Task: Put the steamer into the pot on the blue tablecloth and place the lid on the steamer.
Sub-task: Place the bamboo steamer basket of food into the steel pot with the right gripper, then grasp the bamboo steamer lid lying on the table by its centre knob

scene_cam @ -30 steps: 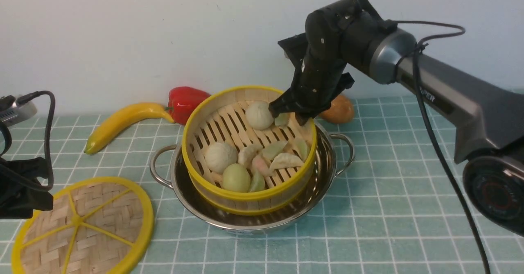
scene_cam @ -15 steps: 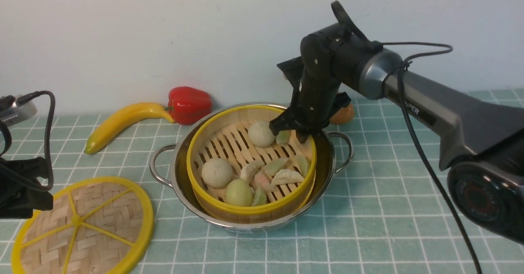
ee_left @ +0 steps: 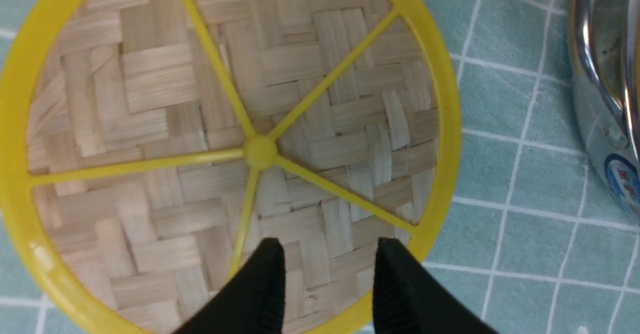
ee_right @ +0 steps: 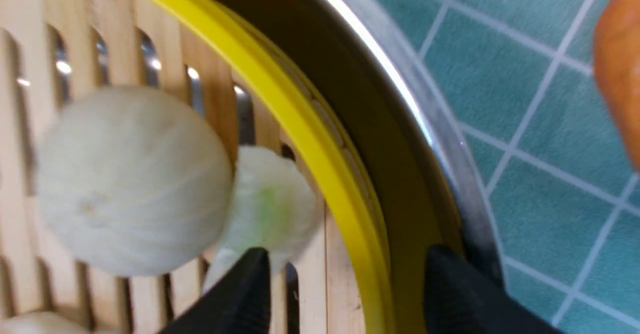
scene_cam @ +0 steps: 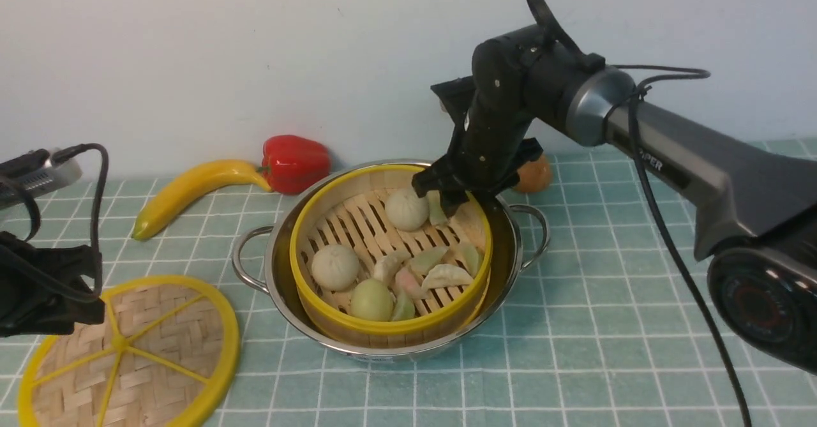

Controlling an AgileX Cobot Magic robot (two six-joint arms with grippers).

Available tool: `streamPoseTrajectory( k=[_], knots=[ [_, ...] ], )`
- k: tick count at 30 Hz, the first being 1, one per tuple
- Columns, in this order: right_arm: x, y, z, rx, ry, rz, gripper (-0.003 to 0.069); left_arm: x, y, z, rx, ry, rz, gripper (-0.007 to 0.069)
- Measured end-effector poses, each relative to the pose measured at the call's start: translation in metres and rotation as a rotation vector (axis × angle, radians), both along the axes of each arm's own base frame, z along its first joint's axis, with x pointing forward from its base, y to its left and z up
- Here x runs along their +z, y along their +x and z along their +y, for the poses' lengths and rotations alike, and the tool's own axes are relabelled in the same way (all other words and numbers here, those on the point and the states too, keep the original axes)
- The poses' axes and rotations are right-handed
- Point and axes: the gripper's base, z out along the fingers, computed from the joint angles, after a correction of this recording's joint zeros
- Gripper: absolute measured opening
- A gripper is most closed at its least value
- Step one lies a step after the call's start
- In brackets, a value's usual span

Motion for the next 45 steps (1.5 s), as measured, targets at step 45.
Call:
streamPoseTrajectory(
  k=[45],
  knots=[
    [0.354, -0.209, -0.147, -0.037, 0.084, -0.837, 0.0505, 0.011, 0.036, 0.014, 0.042, 0.239, 0.113, 0.0116]
  ],
)
